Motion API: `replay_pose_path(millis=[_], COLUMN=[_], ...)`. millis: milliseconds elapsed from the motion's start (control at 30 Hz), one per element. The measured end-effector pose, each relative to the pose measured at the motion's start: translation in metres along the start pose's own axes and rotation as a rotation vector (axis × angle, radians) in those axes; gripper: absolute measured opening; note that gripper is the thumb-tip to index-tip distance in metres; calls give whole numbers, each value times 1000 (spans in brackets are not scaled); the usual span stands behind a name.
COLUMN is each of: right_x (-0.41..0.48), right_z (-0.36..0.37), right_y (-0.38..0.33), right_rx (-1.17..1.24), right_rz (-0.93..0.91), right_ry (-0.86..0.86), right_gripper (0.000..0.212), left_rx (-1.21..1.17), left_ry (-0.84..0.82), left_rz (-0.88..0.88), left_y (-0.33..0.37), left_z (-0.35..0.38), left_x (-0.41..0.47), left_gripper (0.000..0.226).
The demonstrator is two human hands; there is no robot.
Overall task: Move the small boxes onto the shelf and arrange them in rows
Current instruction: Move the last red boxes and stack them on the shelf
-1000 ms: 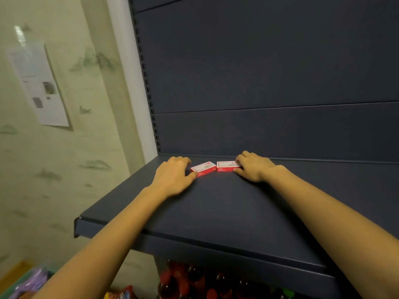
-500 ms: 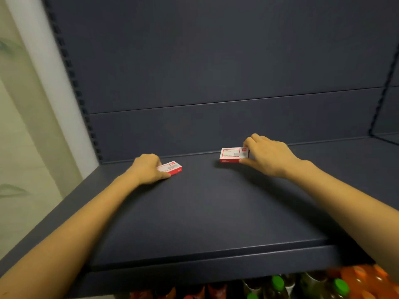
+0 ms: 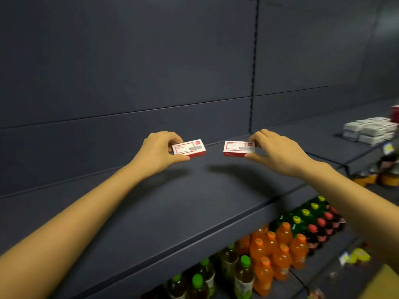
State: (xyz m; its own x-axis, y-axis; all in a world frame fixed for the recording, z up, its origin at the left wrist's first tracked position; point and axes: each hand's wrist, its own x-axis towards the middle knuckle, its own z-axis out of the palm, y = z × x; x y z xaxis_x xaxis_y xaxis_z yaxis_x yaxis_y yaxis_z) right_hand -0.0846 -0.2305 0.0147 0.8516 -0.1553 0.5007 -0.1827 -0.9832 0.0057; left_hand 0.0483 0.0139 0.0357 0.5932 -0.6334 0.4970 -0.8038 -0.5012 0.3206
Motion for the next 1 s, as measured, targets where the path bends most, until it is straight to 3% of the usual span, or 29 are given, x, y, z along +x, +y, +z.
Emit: replay_pose_path(millis=[467, 1000], right_x=[-104, -168], right_z=[-56, -79], right_y=[252, 496], right_rx=[-42, -127], right_rz=[210, 430], right_ry=[22, -32], right_gripper=[43, 41], left_rx=[-170, -214], left_ry=[-76, -165], left_rz=[210, 365], left_y=[227, 415], left_z=[155, 311], left_x=[100, 236], left_gripper=[41, 44])
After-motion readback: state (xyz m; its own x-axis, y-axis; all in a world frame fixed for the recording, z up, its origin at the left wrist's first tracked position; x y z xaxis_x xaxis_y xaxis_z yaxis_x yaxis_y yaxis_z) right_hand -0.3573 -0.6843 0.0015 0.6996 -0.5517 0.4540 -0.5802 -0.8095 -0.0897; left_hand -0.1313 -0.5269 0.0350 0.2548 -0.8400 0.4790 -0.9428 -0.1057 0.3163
